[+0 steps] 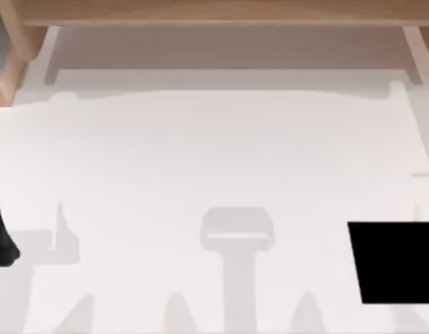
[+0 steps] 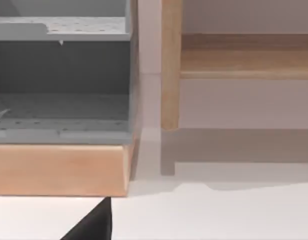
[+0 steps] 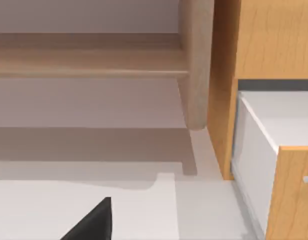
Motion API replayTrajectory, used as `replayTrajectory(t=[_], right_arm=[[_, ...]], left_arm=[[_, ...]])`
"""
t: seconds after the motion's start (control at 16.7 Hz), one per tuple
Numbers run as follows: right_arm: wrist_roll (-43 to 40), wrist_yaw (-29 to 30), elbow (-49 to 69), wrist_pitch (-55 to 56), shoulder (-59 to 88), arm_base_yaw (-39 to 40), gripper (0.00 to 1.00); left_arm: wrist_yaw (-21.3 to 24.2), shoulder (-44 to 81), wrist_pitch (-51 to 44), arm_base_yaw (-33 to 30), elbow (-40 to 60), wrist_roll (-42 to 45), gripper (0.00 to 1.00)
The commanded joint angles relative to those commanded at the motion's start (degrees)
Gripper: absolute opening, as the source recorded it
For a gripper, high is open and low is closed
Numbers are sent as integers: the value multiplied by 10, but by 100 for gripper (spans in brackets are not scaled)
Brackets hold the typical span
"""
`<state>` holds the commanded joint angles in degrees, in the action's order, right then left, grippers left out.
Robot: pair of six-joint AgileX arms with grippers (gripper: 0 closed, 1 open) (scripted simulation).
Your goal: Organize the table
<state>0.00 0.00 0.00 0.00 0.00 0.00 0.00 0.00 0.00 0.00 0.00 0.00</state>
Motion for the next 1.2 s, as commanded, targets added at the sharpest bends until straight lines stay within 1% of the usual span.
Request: replayTrajectory(t=[0.18, 0.3, 0.42, 0.54, 0.78, 1.2], right_arm=[[-1, 0, 6, -5, 6, -2, 100], [-4, -1, 34, -32, 34, -14, 100], [-11, -2, 87, -77, 87, -34, 100], [-20, -2, 164, -135, 164, -59, 100], [-45, 1, 382, -272, 385, -118, 100], [-108, 0, 847, -516, 871, -197, 100]], left_arm=[[0, 0, 0, 0, 0, 0, 100], [0, 0, 0, 0, 0, 0, 100], [0, 0, 0, 0, 0, 0, 100], [0, 0, 0, 0, 0, 0, 100], [0, 0, 0, 0, 0, 0, 100], [0, 0, 0, 0, 0, 0, 100]])
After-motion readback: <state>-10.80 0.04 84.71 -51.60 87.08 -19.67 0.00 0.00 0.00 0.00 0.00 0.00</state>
